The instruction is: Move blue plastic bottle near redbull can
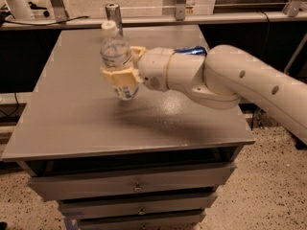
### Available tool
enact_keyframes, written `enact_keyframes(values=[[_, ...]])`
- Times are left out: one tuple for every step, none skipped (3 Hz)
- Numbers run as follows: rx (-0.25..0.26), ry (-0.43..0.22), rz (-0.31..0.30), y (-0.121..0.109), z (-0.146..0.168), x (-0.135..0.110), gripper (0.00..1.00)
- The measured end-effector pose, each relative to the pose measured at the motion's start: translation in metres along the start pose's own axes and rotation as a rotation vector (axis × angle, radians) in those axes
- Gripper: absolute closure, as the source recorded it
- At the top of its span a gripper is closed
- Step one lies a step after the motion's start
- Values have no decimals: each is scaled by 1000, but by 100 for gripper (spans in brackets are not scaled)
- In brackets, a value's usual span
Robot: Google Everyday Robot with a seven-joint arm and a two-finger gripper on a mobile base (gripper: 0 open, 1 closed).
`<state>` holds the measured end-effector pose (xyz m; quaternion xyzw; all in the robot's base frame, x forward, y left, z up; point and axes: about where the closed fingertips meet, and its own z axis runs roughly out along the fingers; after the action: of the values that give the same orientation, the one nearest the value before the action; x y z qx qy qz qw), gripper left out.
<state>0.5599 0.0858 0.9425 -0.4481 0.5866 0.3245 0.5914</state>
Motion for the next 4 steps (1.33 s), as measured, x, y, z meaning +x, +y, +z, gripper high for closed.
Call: enact_keyframes(values=[[58, -40, -31, -69, -1, -8, 100], [113, -82, -34, -130, 18, -7, 100], [149, -82, -40, -180, 46, -1, 100], [152, -39, -52, -218, 74, 2, 100]])
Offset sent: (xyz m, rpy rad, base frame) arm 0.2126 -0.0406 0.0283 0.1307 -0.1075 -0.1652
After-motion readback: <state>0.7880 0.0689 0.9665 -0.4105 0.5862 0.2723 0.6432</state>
